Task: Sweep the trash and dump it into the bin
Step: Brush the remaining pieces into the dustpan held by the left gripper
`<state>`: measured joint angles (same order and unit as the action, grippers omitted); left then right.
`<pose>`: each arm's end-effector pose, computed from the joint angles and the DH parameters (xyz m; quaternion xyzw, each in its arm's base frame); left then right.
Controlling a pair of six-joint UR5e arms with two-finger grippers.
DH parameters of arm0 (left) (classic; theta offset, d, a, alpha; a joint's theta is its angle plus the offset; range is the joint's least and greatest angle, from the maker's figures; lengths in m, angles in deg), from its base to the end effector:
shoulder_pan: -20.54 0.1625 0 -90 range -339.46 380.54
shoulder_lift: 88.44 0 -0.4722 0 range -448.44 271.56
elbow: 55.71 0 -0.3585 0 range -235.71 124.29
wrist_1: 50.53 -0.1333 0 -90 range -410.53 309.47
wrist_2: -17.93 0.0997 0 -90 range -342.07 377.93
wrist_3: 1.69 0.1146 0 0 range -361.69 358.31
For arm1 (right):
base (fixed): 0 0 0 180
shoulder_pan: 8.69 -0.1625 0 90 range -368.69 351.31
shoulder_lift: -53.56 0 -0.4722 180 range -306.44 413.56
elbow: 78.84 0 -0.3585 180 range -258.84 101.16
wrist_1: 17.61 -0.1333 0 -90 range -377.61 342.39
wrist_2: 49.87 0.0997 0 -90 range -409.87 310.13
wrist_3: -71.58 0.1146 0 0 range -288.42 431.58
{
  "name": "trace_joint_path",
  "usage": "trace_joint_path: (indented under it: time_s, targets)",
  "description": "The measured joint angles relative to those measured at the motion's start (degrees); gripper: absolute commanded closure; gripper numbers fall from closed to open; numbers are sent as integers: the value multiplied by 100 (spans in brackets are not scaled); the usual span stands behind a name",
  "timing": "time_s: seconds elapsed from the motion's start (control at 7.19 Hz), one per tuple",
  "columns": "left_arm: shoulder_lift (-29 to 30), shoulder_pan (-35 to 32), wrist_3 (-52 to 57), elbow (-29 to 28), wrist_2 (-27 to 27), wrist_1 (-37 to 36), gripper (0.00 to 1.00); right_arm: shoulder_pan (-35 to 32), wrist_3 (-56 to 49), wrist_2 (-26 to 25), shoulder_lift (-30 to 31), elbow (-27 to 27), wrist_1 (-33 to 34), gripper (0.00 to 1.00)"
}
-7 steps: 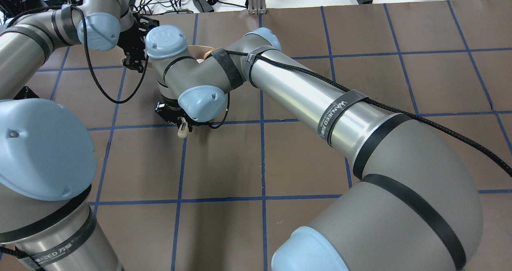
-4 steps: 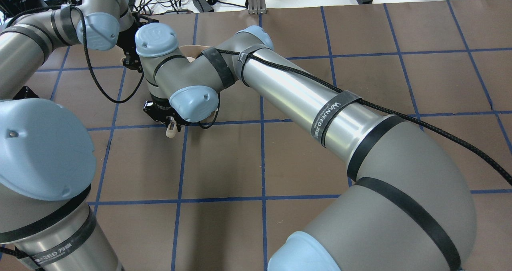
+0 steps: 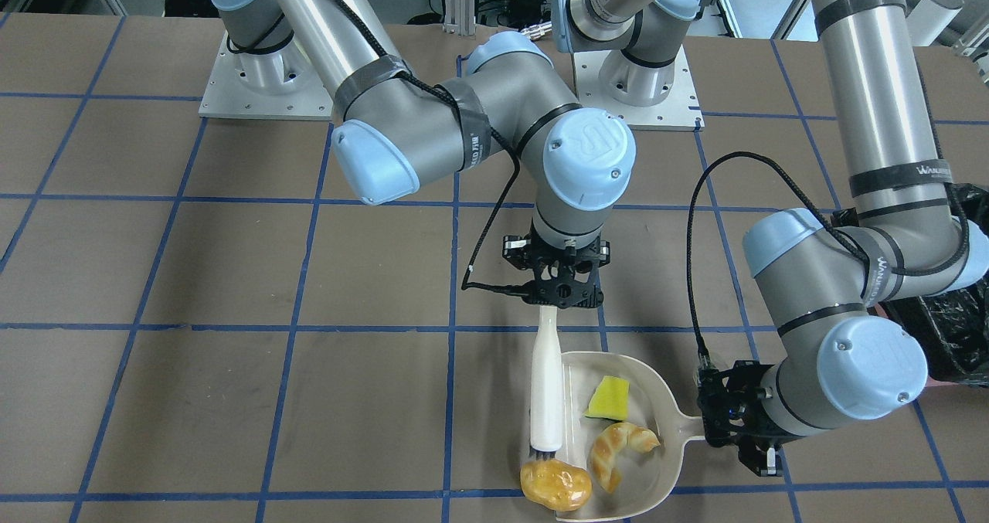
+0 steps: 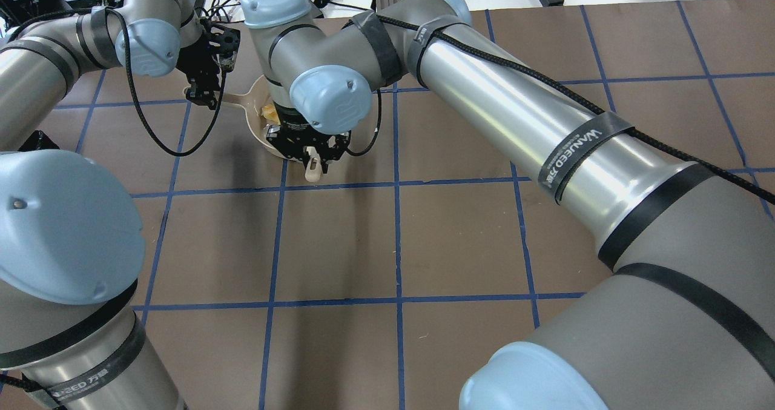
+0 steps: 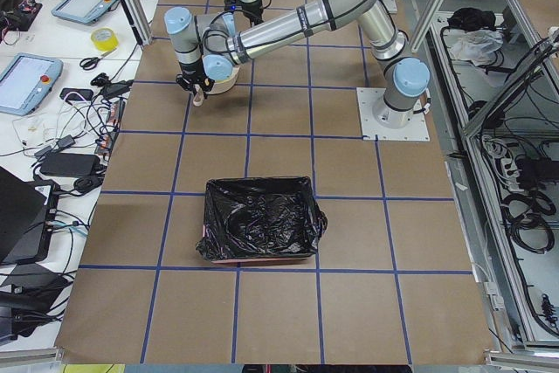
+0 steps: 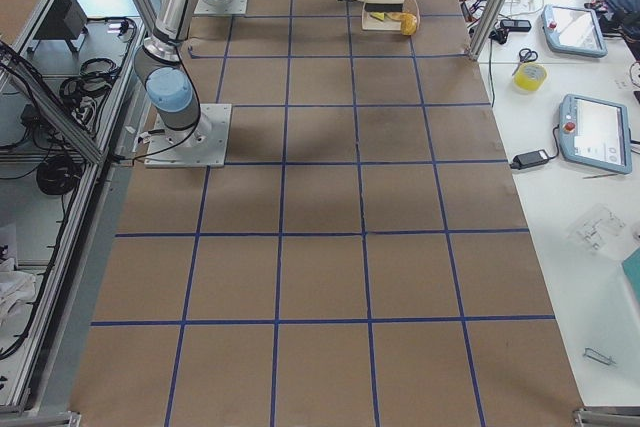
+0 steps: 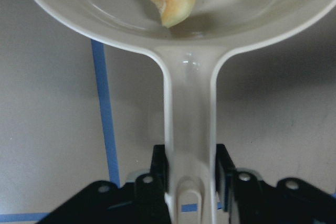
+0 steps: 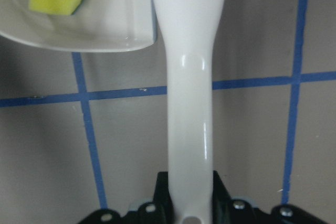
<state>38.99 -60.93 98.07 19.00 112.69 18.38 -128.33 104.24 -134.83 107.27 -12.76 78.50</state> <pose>-0.0161 -0.7271 0.2864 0.7143 0.6986 0.0390 0.0169 0.4789 -0.5517 0.3420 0.0287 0.9971 0.0694 0.0094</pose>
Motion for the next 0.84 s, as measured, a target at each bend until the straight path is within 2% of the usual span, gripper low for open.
trace_joint_path:
  time_s: [0.28,0.56,0.84]
  targets:
    - [6,0,-8,0,-1,0,100,453,-901,-380,-66,-6,-76,100]
    - [15,1,-11,0,23,0,100,655,-1478,-660,-411,-78,261,100]
    - [23,2,-9,-6,27,0,100,702,-1815,-857,-827,-370,565,100]
